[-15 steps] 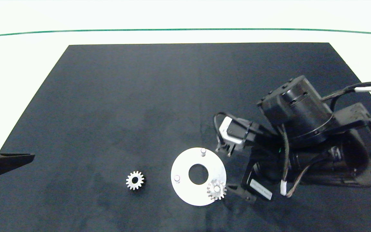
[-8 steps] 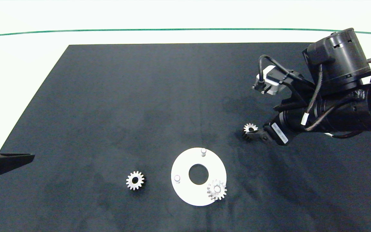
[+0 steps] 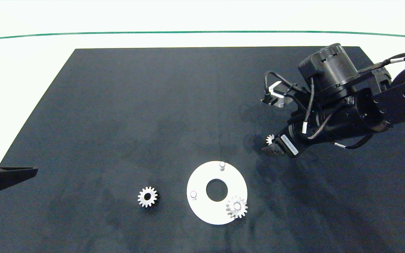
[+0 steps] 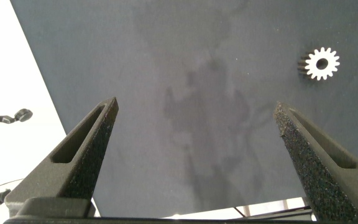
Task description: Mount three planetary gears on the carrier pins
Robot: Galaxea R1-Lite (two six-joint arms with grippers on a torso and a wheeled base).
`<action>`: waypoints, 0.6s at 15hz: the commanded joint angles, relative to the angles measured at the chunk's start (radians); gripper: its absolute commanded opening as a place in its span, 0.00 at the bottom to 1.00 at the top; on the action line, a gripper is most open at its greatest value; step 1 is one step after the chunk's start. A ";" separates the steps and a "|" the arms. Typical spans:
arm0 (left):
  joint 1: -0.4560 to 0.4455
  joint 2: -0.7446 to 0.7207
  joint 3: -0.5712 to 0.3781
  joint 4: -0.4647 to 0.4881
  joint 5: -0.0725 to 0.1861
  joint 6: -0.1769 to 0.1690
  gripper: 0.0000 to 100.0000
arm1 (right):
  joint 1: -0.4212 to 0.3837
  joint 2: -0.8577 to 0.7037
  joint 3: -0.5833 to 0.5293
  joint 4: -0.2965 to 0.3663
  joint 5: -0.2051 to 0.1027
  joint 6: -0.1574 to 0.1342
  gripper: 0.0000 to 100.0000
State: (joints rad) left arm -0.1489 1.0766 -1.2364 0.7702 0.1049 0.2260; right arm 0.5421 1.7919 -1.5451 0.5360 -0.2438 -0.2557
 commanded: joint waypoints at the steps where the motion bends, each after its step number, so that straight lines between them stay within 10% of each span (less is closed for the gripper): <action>1: -0.001 -0.003 0.000 0.004 0.001 0.001 1.00 | -0.007 0.029 -0.006 0.004 -0.002 0.003 1.00; 9: -0.001 -0.001 0.000 0.004 0.002 0.001 1.00 | -0.039 0.067 -0.004 -0.010 0.069 0.072 0.96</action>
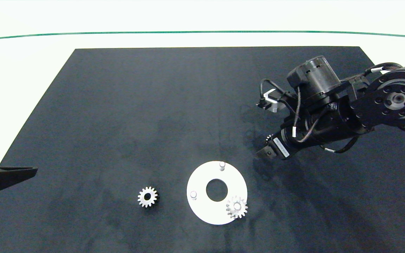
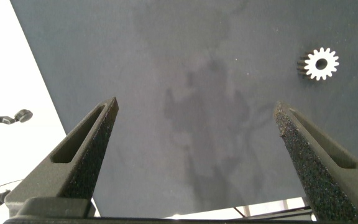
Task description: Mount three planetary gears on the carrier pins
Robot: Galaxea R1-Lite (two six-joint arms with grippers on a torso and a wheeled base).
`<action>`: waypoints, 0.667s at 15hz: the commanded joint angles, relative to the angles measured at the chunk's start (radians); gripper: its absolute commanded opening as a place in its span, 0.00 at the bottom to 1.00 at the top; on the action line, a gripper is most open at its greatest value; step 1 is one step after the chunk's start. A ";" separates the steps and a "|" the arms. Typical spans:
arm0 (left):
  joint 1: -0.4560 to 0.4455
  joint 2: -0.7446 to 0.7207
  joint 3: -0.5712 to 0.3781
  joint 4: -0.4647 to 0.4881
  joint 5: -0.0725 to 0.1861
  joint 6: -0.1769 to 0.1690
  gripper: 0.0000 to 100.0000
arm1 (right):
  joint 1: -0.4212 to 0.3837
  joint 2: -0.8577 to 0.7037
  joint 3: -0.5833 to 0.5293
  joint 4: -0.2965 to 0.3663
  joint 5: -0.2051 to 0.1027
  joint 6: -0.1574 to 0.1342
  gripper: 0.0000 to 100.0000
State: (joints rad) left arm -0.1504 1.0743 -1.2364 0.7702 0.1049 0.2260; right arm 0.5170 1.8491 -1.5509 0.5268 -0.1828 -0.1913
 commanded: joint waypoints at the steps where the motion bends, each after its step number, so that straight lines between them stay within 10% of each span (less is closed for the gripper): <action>1: 0.000 0.001 0.000 0.004 0.002 0.001 1.00 | -0.025 0.012 0.003 -0.021 0.017 0.016 0.94; 10: 0.000 0.001 0.000 0.004 0.001 0.001 1.00 | -0.054 0.012 0.008 -0.056 0.052 0.055 0.76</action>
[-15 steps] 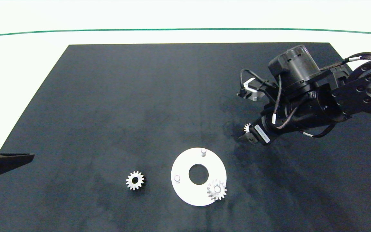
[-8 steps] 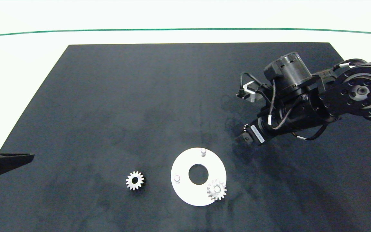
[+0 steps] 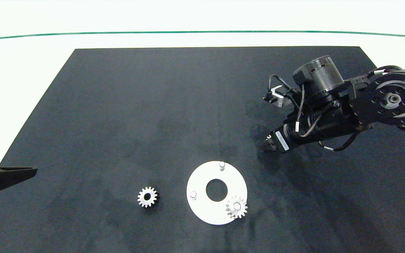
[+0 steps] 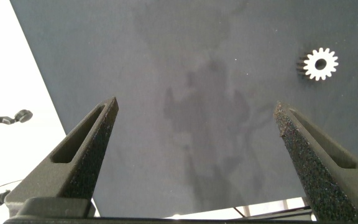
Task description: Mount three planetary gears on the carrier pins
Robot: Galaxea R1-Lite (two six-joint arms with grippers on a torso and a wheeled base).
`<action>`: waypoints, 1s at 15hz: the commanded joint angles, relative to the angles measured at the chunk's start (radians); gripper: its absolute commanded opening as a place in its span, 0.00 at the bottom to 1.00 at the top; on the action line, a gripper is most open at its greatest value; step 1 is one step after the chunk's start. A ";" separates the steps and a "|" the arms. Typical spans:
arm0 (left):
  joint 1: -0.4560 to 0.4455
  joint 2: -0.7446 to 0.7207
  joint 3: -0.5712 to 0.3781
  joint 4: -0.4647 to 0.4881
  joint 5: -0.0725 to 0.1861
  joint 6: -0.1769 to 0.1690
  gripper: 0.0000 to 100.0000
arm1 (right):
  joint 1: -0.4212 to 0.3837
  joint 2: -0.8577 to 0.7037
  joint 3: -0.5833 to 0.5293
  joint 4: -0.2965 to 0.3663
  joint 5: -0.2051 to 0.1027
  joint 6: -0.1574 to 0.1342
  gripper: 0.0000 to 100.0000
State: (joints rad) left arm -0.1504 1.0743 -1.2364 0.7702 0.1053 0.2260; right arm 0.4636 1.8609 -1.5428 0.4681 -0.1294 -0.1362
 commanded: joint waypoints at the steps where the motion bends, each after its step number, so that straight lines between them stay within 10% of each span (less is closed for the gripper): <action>1: 0.000 0.001 0.000 0.004 0.001 0.001 1.00 | 0.000 0.000 0.001 0.003 -0.001 0.000 0.75; 15: 0.000 0.000 0.000 0.004 0.001 0.001 1.00 | -0.010 0.026 0.018 -0.026 -0.006 0.000 0.46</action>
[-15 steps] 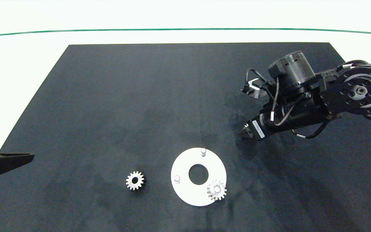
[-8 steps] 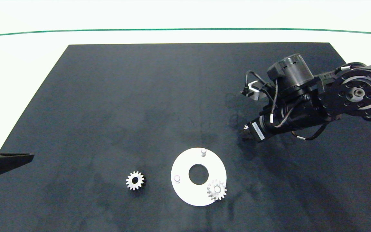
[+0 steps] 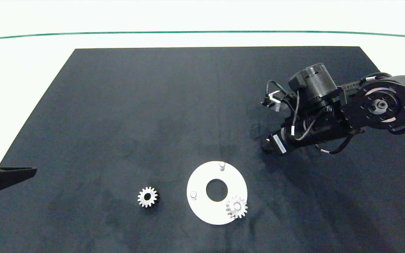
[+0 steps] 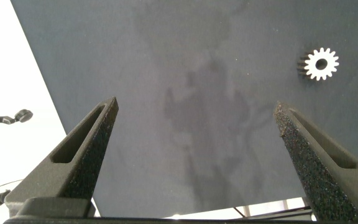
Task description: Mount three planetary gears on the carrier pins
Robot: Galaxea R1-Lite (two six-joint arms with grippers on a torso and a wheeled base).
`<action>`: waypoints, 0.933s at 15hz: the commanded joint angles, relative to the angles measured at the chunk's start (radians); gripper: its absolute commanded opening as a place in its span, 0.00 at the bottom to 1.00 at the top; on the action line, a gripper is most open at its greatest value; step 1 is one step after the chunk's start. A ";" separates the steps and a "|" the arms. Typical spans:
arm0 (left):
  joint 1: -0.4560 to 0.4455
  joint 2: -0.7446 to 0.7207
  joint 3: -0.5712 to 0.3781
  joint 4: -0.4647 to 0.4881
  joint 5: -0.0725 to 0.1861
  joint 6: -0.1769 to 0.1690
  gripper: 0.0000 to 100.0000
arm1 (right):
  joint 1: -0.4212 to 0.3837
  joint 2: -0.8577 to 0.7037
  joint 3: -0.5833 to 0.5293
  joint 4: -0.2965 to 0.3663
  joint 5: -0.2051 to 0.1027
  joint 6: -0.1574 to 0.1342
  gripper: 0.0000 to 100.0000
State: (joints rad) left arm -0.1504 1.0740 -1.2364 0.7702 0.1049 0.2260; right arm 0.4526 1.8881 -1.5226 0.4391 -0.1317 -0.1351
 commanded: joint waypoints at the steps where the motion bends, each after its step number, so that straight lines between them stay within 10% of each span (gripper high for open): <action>1: 0.000 0.000 0.000 0.004 0.001 0.001 1.00 | 0.002 -0.001 -0.001 0.003 -0.005 -0.001 0.45; 8: 0.000 -0.002 0.000 0.004 0.001 0.001 1.00 | 0.031 -0.024 0.022 0.004 -0.006 -0.003 0.30; 14: 0.008 -0.013 -0.009 0.003 0.001 0.001 1.00 | 0.271 -0.063 -0.082 0.021 -0.049 -0.011 0.19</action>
State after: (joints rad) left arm -0.1432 1.0683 -1.2430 0.7683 0.1049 0.2260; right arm 0.6817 1.8296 -1.5691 0.4549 -0.1749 -0.1443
